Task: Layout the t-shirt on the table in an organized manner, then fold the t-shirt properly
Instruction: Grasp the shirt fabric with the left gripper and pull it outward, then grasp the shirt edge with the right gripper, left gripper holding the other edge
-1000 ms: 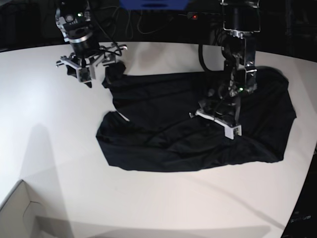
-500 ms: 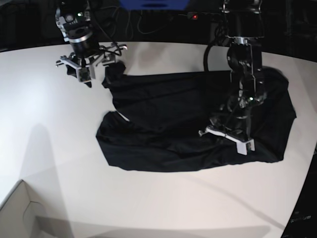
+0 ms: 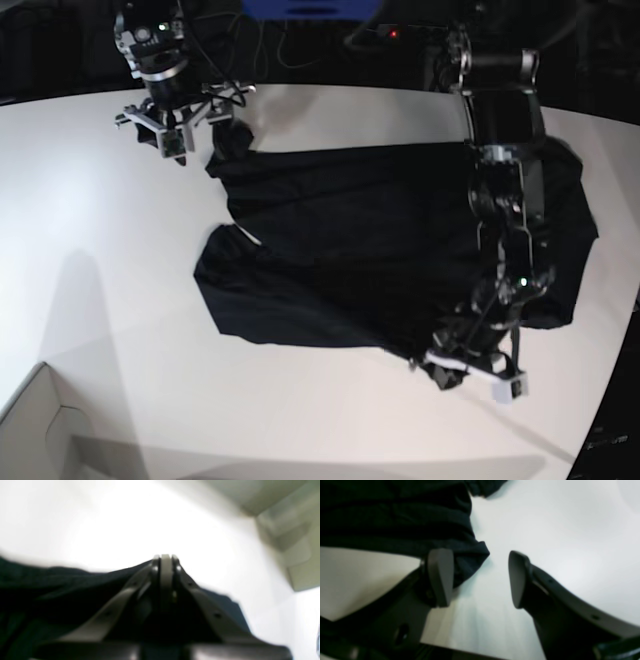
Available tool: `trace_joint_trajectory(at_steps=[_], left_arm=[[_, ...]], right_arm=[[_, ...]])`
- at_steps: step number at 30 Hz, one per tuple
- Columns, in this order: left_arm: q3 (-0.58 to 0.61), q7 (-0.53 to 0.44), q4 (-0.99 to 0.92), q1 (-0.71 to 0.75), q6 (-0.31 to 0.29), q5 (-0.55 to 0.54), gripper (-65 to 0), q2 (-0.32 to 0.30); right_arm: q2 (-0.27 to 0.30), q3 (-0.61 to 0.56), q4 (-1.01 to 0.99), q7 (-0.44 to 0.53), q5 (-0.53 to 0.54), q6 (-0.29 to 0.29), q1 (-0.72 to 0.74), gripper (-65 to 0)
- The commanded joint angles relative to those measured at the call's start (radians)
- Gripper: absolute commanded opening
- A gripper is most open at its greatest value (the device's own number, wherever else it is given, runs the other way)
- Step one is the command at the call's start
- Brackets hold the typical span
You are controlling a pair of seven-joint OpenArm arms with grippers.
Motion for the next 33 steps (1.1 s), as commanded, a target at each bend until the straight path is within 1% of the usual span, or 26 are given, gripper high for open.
trace_joint_trajectory(at_steps=[1,3,6,10,13,16,18,20,22,25,27,28,29,31,33], left_arm=[[0.001,-0.026,-0.009,-0.072,-0.003,-0.003,-64.6,-0.005],[0.004,-0.035,-0.087,-0.164,-0.003,-0.004,-64.6,-0.023],[-0.001,-0.05,-0.245,-0.305,-0.009,-0.001,-64.6,-0.028],[0.005,-0.185,-0.503,-0.449,-0.009,0.0,-64.6,-0.03],[0.004,-0.257,-0.658,-0.508,-0.009,0.0,-64.6,-0.034],[0.005,-0.337,-0.789,-0.541,-0.006,0.0,-64.2,-0.06],[0.005,-0.397,-0.852,-0.555,-0.006,0.0,-64.1,-0.065],[0.005,-0.434,-0.882,-0.555,-0.006,0.0,-63.7,-0.07],[0.005,-0.423,-0.885,-0.554,-0.004,0.0,-60.5,-0.082],[-0.001,-0.369,-0.875,-0.549,-0.009,-0.009,-47.8,-0.105],[-0.004,-0.311,-0.815,-0.525,-0.011,-0.009,-38.3,-0.112],[-0.004,-0.288,-0.759,-0.492,-0.011,-0.009,-34.0,-0.128],[-0.004,-0.273,-0.695,-0.448,-0.011,-0.009,-31.0,-0.135],[-0.005,-0.242,-0.534,-0.36,-0.004,-0.009,-28.1,-0.148],[-0.013,-0.191,-0.379,-0.25,-0.004,-0.009,-27.9,-0.16]], right_arm=[[0.003,0.001,0.018,0.02,0.001,0.002,-0.012,-29.9],[0.009,0.02,0.018,0.02,0.0,0.002,-0.026,-29.9],[0.006,0.047,0.018,0.023,0.0,0.002,-0.047,-29.9],[0.003,0.072,0.023,0.024,0.0,-0.001,-0.076,-29.9],[0.003,0.072,0.024,0.024,0.0,-0.001,-0.095,-29.9],[0.002,0.072,0.024,0.024,0.0,-0.001,-0.109,-29.9],[-0.003,0.07,0.024,0.024,0.0,-0.001,-0.109,-29.9],[-0.012,0.07,0.024,0.024,0.0,-0.001,-0.109,-29.9],[-0.012,0.067,0.024,0.024,0.0,-0.001,-0.107,-29.9],[-0.012,0.064,0.024,0.024,0.0,-0.001,-0.102,-29.9],[-0.01,0.064,0.024,0.024,0.0,-0.001,-0.095,-29.8],[-0.01,0.067,0.026,0.024,0.0,-0.001,-0.084,-29.6],[-0.01,0.069,0.026,0.024,0.0,-0.001,-0.076,-29.6],[-0.01,0.066,0.026,0.024,0.0,-0.001,-0.069,-29.5],[-0.01,0.066,0.026,0.024,0.0,-0.001,-0.055,-29.5]])
